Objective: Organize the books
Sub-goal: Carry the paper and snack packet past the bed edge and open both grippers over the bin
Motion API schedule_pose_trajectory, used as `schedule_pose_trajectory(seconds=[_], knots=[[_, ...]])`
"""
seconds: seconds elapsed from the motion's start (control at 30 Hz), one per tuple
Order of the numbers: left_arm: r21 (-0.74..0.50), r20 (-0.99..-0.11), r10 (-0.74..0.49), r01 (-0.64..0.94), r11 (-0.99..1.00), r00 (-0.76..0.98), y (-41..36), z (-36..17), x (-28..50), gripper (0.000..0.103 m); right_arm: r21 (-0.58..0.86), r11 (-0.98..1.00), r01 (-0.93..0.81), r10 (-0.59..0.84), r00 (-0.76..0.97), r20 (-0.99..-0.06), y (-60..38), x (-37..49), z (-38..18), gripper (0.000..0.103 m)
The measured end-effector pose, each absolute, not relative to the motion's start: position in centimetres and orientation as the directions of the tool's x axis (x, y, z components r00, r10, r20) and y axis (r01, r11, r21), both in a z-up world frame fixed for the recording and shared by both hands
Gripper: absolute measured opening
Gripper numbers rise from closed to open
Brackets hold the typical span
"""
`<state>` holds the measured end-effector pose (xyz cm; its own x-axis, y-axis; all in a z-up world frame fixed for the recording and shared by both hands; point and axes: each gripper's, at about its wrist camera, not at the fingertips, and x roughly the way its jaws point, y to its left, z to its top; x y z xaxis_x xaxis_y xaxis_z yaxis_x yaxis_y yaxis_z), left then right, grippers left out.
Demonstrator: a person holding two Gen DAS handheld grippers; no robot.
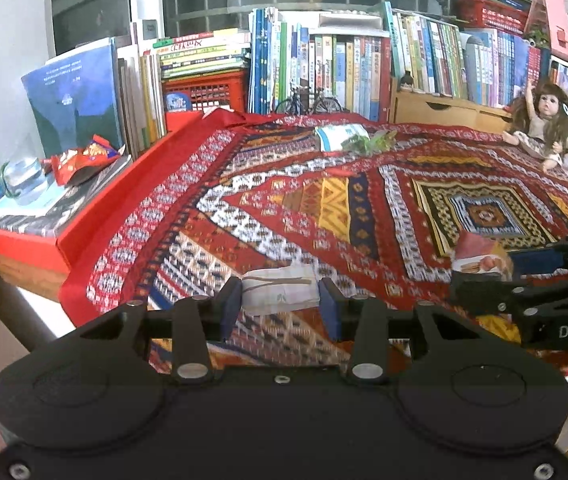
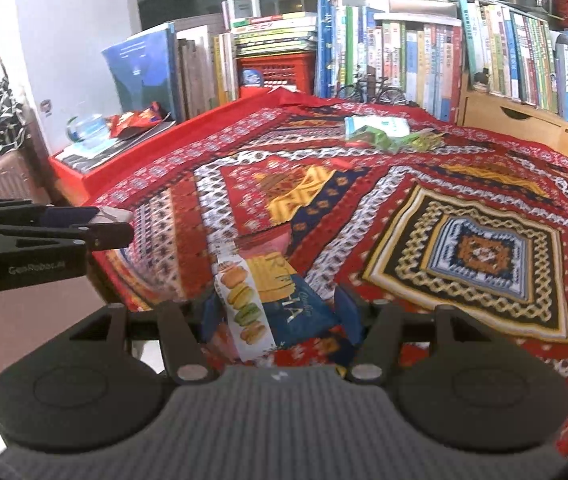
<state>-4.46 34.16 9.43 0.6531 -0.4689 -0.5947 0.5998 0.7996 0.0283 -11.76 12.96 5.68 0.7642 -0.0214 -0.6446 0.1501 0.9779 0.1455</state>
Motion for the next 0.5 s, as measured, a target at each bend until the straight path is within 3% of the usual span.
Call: schedule_pose_trajectory(seconds=[0.5], knots=[[-0.020, -0.683, -0.471, 0.630, 0.776, 0.558, 37.4, 6.4, -7.9, 0.040, 0.143, 0.979, 0.144, -0.014, 0.749, -0.662, 16.7, -12.7, 4.8, 0.064]])
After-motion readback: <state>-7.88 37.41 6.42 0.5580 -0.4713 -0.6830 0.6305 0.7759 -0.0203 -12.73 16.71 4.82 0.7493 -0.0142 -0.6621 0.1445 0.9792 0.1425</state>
